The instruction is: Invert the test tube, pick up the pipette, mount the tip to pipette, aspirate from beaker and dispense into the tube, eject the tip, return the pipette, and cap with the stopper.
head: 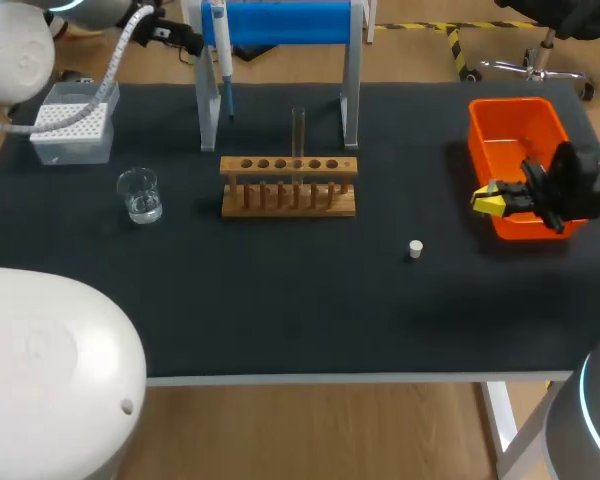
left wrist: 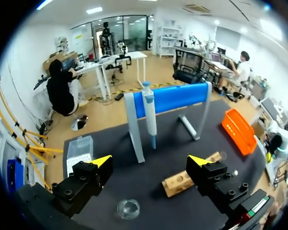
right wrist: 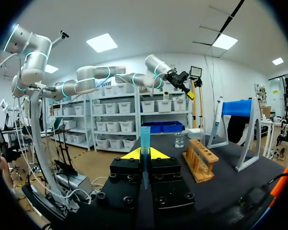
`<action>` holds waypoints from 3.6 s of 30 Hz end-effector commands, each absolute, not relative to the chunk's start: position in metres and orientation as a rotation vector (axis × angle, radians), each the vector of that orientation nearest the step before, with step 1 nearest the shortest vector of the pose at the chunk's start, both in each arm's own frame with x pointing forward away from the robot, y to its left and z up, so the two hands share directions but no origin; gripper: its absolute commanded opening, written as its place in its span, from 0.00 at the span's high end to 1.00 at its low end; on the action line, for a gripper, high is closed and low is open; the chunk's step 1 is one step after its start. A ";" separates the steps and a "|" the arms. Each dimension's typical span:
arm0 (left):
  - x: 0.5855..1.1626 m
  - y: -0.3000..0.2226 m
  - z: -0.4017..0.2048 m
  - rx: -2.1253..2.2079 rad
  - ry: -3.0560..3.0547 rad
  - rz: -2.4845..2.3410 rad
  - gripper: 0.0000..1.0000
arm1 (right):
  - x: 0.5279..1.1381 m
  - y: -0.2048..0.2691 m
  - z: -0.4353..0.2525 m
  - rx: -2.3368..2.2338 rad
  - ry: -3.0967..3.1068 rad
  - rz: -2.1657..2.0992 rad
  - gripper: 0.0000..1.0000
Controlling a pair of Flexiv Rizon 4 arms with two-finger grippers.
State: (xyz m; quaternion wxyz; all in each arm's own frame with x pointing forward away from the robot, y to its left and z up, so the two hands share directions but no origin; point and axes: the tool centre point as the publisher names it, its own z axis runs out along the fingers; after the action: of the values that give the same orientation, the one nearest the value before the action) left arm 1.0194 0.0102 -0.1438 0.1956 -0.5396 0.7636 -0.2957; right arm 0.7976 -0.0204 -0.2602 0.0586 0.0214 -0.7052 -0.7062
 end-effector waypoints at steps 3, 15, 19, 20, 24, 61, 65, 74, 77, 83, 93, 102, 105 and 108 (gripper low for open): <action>1.030 0.006 -0.149 -1.478 2.128 -0.858 0.00 | 0.797 -0.021 -0.260 0.065 -2.138 -2.139 1.00; 1.030 0.006 -0.149 -1.478 2.128 -0.858 0.00 | 0.797 -0.021 -0.260 0.065 -2.138 -2.139 1.00; 1.030 0.006 -0.149 -1.478 2.128 -0.858 0.00 | 0.797 -0.021 -0.260 0.065 -2.138 -2.139 1.00; 1.030 0.006 -0.149 -1.478 2.128 -0.858 0.00 | 0.797 -0.021 -0.260 0.065 -2.138 -2.139 1.00; 1.030 0.006 -0.149 -1.478 2.128 -0.858 0.00 | 0.797 -0.021 -0.260 0.065 -2.138 -2.139 1.00; 1.036 -0.010 -0.154 -1.486 2.072 -0.906 0.00 | 0.797 -0.021 -0.260 0.065 -2.138 -2.139 1.00; 1.041 -0.016 -0.155 -1.476 2.055 -0.906 0.00 | 0.797 -0.021 -0.260 0.065 -2.138 -2.139 1.00; 1.056 -0.025 -0.159 -1.467 2.002 -0.932 0.00 | 0.797 -0.021 -0.260 0.065 -2.138 -2.139 1.00; 1.061 -0.027 -0.161 -1.470 1.986 -0.943 0.00 | 0.797 -0.021 -0.260 0.065 -2.138 -2.139 1.00; 1.071 -0.034 -0.165 -1.483 1.956 -0.972 0.00 | 0.797 -0.021 -0.260 0.065 -2.138 -2.139 1.00; 1.087 -0.044 -0.169 -1.487 1.938 -0.985 0.00 | 0.797 -0.021 -0.260 0.065 -2.138 -2.139 1.00; 1.105 -0.053 -0.172 -1.493 1.936 -1.020 0.00 | 0.797 -0.021 -0.260 0.065 -2.138 -2.139 1.00; 1.105 -0.053 -0.172 -1.493 1.936 -1.020 0.00 | 0.797 -0.021 -0.260 0.065 -2.138 -2.139 1.00; 1.105 -0.053 -0.172 -1.493 1.936 -1.020 0.00 | 0.797 -0.021 -0.260 0.065 -2.138 -2.139 1.00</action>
State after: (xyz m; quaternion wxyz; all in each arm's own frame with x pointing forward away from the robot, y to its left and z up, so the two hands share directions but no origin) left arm 1.1030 -0.0528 -0.1710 0.2468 -0.5473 0.7075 -0.3729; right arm 0.7976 -0.0203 -0.2602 0.0586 0.0213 -0.7052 -0.7062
